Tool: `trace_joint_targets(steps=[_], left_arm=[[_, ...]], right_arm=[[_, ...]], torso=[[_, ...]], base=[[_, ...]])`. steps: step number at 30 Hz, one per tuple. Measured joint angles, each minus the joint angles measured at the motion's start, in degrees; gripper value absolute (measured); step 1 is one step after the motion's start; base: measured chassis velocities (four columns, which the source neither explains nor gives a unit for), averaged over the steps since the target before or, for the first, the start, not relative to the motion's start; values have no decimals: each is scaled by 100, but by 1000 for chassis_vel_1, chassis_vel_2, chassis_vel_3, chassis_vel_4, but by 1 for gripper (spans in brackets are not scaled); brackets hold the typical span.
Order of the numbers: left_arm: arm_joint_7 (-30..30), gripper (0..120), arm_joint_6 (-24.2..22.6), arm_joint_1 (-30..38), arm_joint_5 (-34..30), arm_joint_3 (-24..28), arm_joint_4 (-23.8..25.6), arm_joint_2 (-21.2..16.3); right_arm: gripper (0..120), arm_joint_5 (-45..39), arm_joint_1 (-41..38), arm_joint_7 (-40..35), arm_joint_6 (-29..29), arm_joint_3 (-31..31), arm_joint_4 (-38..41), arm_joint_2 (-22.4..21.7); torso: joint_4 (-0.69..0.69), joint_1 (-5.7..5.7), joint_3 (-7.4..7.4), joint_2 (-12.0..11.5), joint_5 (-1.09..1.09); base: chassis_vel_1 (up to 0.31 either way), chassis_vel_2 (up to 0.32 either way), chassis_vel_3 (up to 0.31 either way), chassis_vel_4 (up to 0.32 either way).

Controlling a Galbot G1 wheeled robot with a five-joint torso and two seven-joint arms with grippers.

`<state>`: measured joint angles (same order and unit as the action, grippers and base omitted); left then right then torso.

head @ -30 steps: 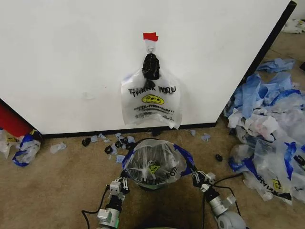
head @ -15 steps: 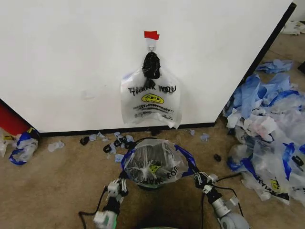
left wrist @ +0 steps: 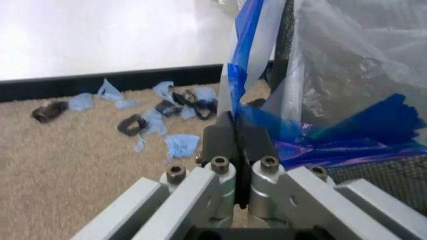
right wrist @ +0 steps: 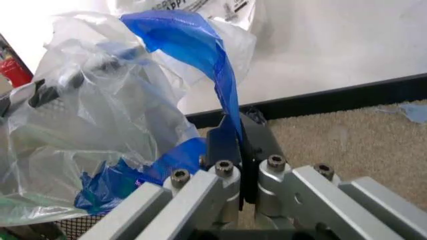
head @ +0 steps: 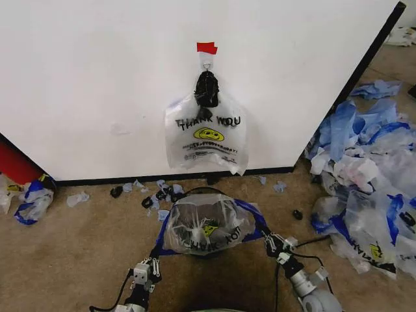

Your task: Pick up the garbage bag from the wall and place it over the trash bin.

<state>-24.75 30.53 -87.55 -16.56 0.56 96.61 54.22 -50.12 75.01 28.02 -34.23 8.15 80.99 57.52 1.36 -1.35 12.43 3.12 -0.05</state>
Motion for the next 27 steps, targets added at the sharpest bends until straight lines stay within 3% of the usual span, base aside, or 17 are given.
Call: trace_joint_targets(steps=[5,14,27], left_arm=[[-143,0,-1,73,127,-33,-70,-30],[-232,0,-87,302,-5,-25,76,-191],[-340,0,-142,595,-49,29,-81,-269]], right_arm=[[0,0,35,32,0,-1,6,6],[0,6,43,48,2,1,-12,54],[0,37,22,55,15,-24,-49,98]], torso=[[0,0,0,0,-12],[-1,0,0,0,-5],[-1,0,0,1,-2]], base=[[0,0,0,0],[0,0,0,0],[0,0,0,0]])
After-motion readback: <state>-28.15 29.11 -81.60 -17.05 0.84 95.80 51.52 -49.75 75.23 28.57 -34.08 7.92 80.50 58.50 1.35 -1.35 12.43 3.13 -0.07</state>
